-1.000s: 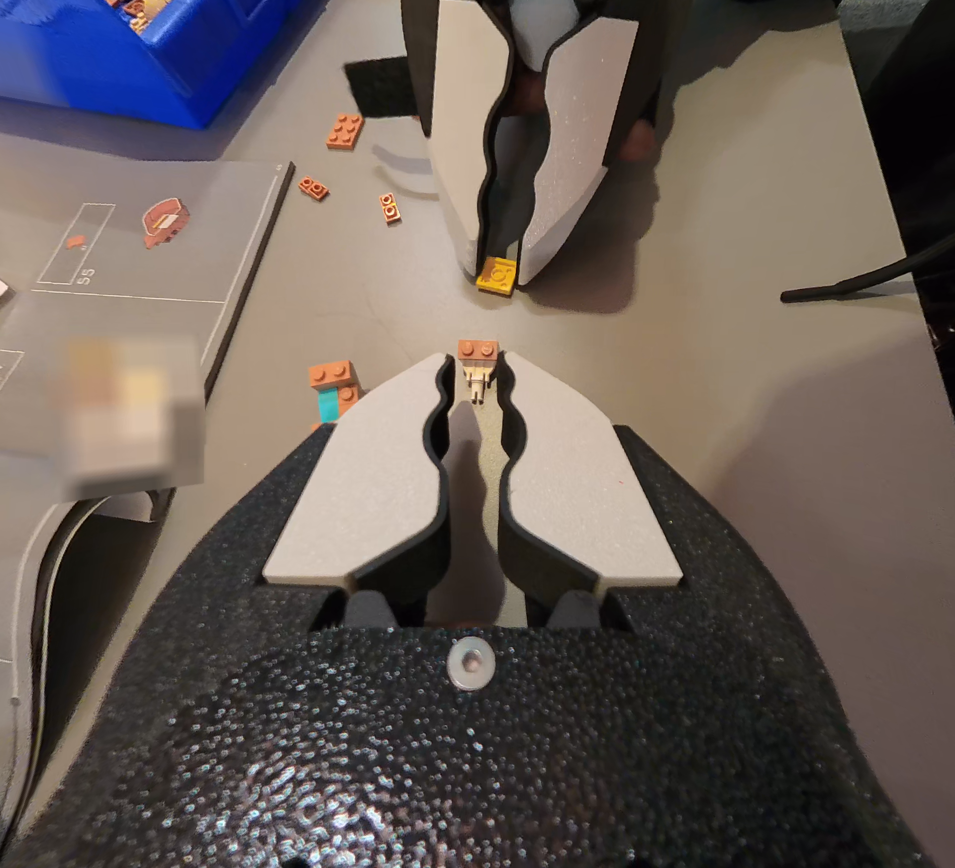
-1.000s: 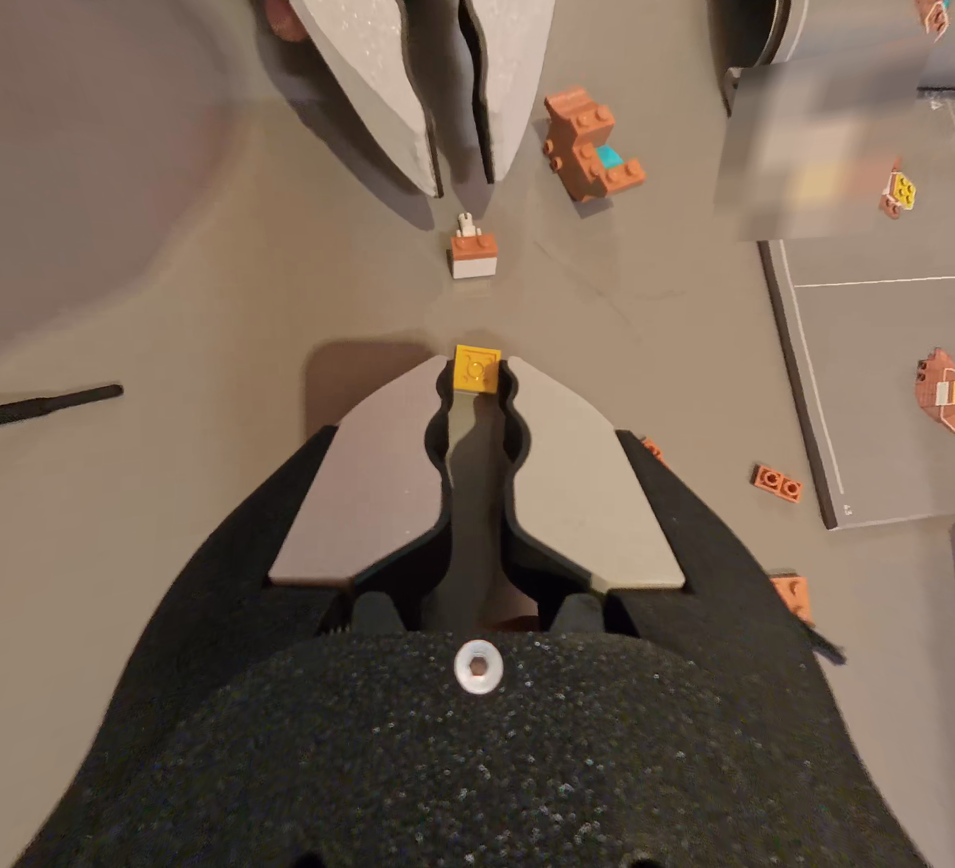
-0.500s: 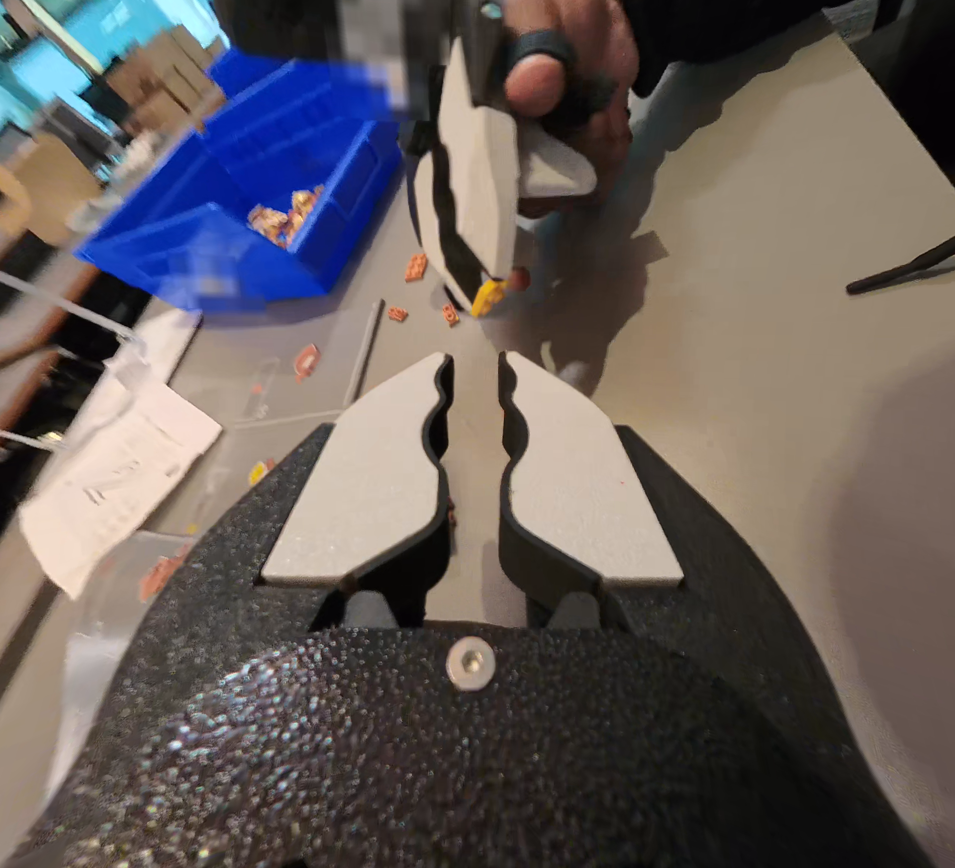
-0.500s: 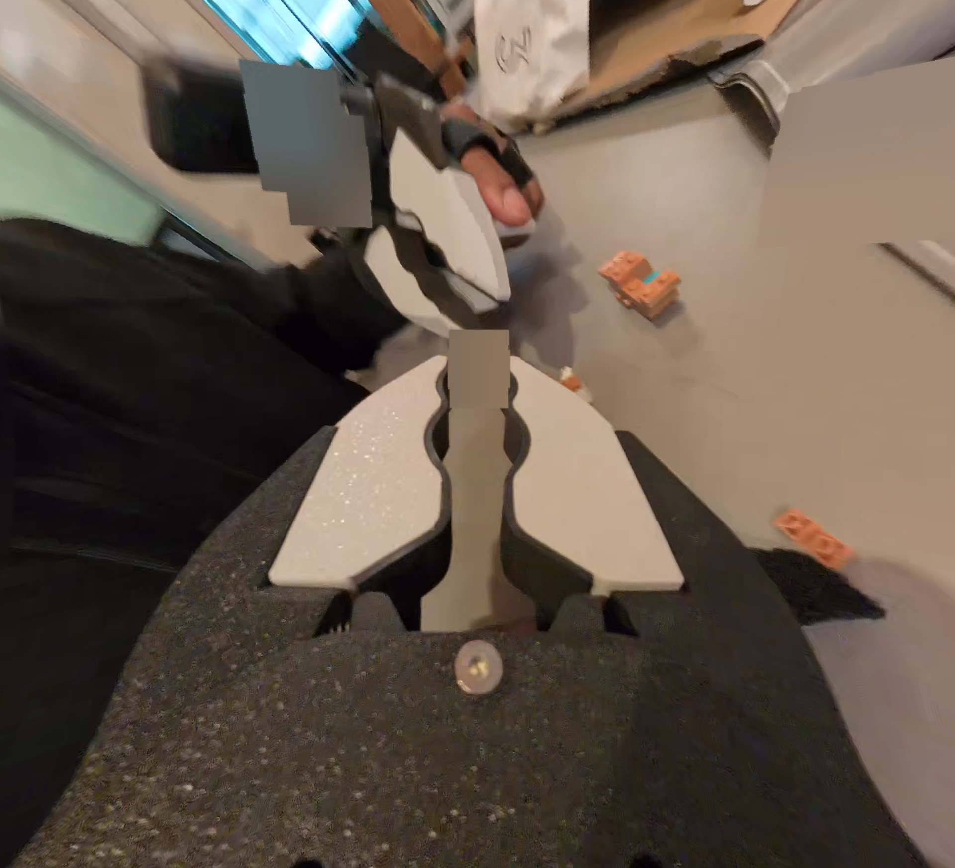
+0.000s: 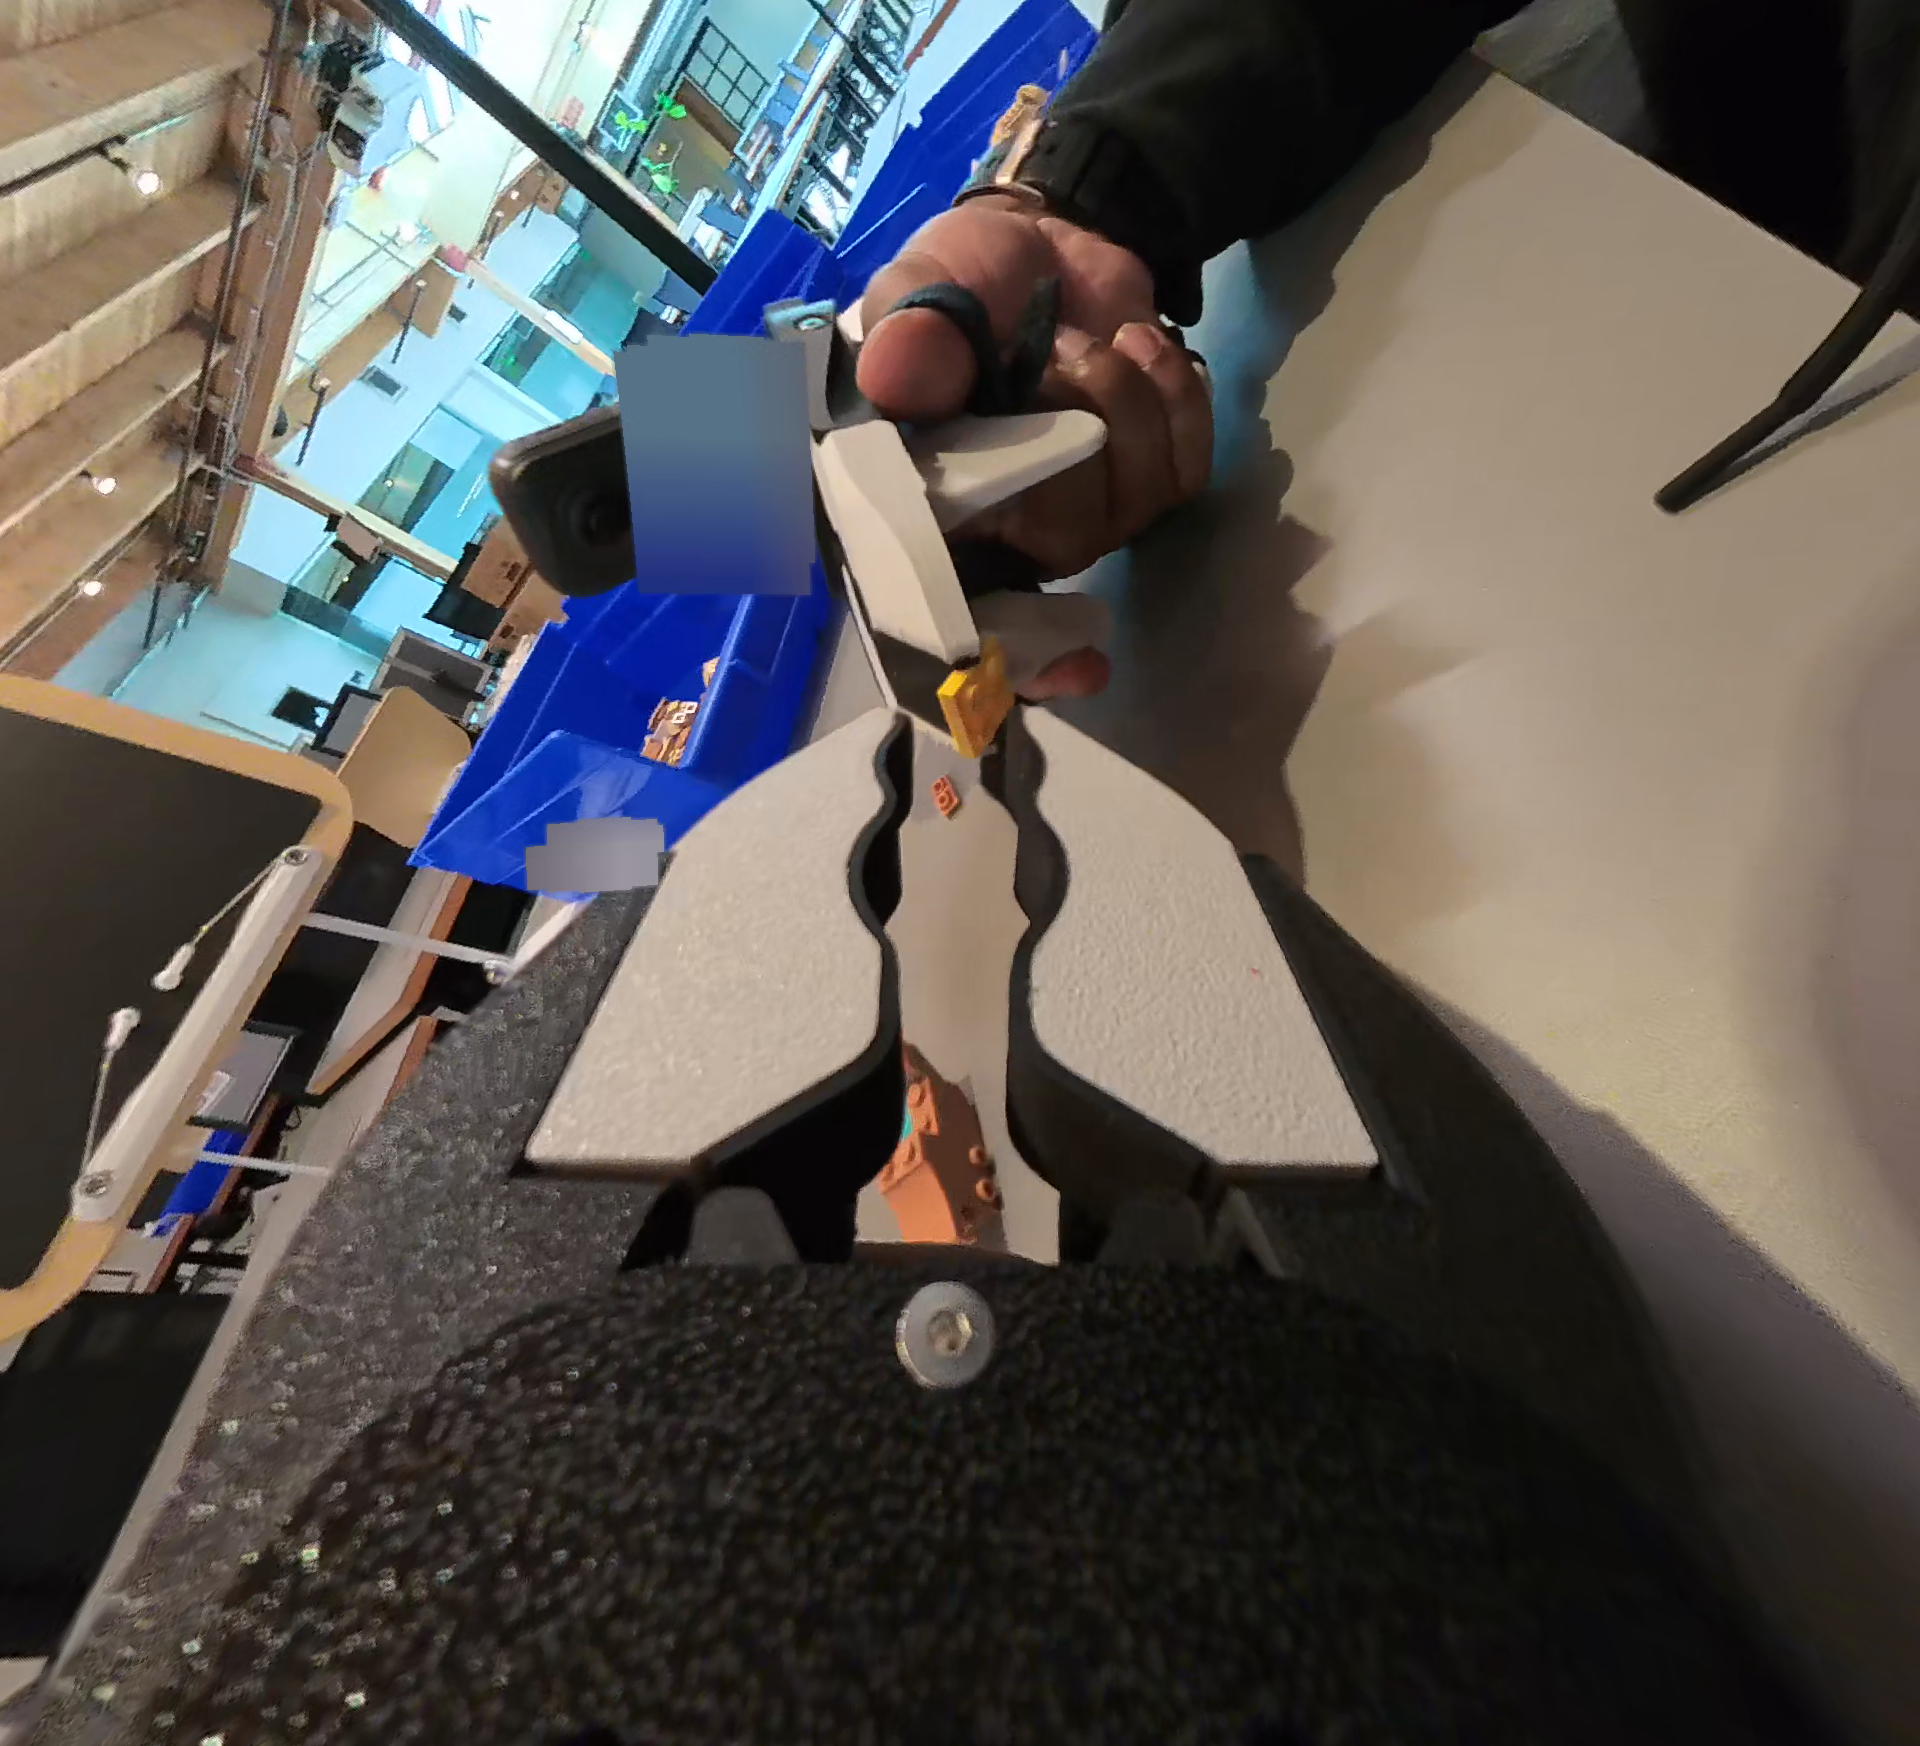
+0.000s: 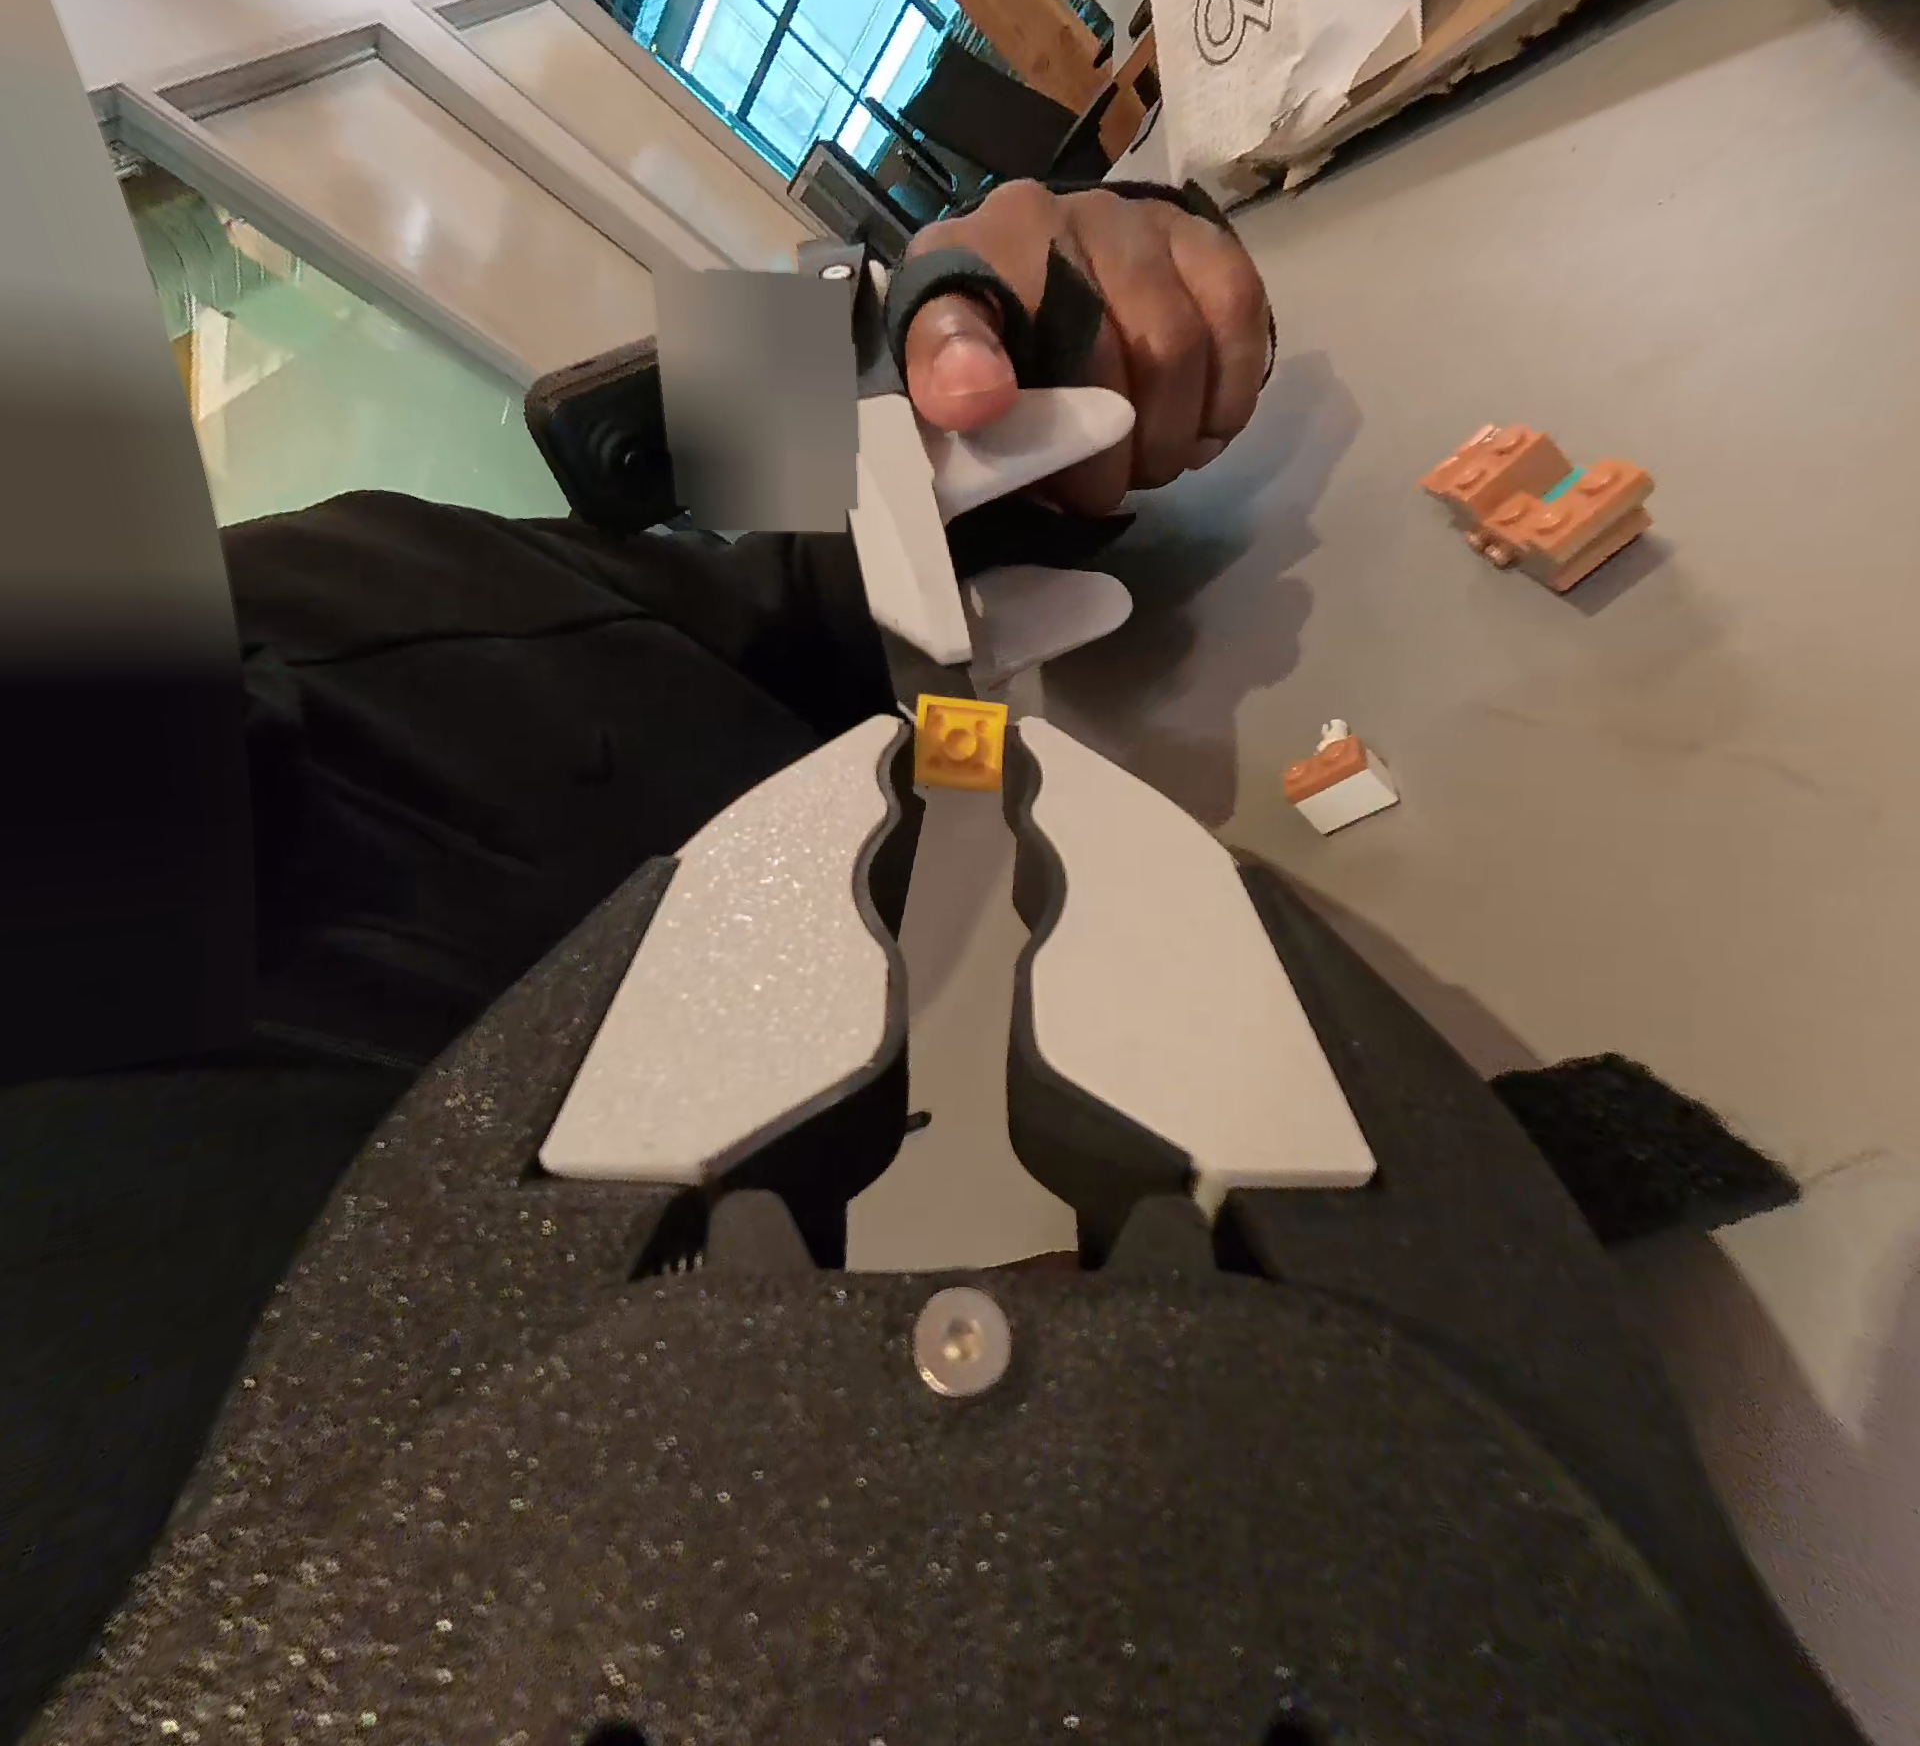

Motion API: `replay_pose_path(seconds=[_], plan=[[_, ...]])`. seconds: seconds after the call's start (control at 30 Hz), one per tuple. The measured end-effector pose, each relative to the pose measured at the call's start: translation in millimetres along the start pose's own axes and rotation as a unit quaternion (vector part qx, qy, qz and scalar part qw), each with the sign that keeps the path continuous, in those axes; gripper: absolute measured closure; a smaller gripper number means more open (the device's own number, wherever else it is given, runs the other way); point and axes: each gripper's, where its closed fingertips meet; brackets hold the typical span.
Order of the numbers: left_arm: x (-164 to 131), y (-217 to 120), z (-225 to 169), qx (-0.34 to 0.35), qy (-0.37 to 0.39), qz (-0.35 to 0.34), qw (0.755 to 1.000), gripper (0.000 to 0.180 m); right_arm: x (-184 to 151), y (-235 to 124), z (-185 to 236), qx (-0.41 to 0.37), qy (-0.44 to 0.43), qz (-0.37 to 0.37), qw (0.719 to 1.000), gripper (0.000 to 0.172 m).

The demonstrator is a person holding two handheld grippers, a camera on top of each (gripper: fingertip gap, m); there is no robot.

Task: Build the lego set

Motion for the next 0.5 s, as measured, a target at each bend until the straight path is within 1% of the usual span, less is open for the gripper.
replay_pose_path(seconds=[0.07,0.17,0.23,0.3,0.37,0.4,0.43,0.5], plan=[[2.2,1.7,-3.5,-0.006,0.005,-0.003,1.000,0.164,-1.2,2.3,1.0,0.003,-0.001,0.005,1.000,0.156],[1.0,5.8,-5.7,-0.010,0.002,0.008,1.000,0.174,1.1,2.3,-0.5,0.000,-0.001,-0.001,1.000,0.156],[-2.0,8.5,-4.6,-0.032,-0.042,0.023,0.998,0.176,4.6,-1.0,-3.9,-0.020,-0.020,-0.010,1.000,0.156],[-5.9,10.2,-1.3,-0.061,-0.108,0.034,0.992,0.176,12.4,-10.1,-9.9,-0.073,-0.067,-0.031,0.995,0.147],[-10.7,10.3,4.2,-0.086,-0.187,0.040,0.978,0.176,18.8,-22.5,-16.4,-0.150,-0.138,-0.047,0.978,0.145],[-13.4,10.2,6.1,-0.104,-0.232,0.042,0.966,0.176,21.8,-28.6,-17.0,-0.188,-0.181,-0.054,0.964,0.144],[-14.9,9.7,6.7,-0.128,-0.278,0.039,0.951,0.176,23.2,-32.8,-17.6,-0.226,-0.227,-0.054,0.946,0.145],[-16.1,8.7,9.3,-0.172,-0.374,0.022,0.911,0.176,21.8,-34.4,-19.2,-0.289,-0.312,-0.037,0.904,0.147]])
Point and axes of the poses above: each gripper's, where its closed fingertips meet, y out along the fingers, x out of its top, z = x × y across the jaws, and after that the axes turned 13 degrees about z, right-handed
